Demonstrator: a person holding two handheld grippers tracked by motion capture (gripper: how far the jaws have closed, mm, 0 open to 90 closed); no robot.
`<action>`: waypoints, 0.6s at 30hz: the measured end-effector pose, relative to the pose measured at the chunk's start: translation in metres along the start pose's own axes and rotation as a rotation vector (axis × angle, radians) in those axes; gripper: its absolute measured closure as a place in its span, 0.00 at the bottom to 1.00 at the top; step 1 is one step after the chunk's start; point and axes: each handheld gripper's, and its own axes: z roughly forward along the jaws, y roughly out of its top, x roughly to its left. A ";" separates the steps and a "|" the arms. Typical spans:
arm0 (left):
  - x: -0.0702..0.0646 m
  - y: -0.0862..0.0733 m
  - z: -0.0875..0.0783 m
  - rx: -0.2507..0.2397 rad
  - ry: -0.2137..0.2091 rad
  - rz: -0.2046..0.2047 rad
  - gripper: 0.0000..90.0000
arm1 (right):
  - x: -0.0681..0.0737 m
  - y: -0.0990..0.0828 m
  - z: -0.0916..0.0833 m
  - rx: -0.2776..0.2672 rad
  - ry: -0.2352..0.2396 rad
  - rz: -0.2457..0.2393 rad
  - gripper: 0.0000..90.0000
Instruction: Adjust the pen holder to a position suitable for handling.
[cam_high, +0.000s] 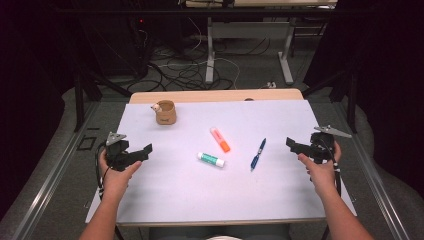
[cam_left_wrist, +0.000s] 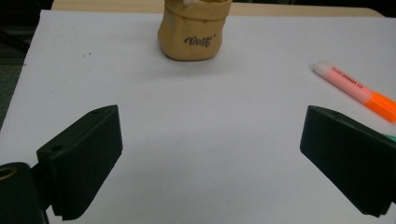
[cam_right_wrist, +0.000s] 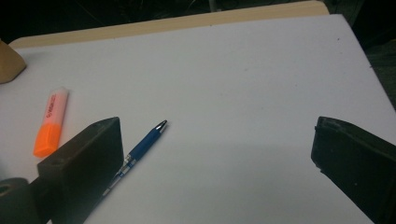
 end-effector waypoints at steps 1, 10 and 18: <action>-0.001 0.001 0.000 -0.003 -0.002 -0.005 0.06 | 0.000 0.001 -0.003 -0.010 -0.002 -0.004 0.02; -0.013 0.006 0.002 -0.021 -0.013 0.013 0.06 | -0.004 -0.003 -0.006 -0.024 -0.002 0.017 0.05; -0.022 0.020 0.001 -0.049 0.019 0.022 0.15 | 0.002 -0.003 -0.005 -0.018 0.009 -0.005 0.07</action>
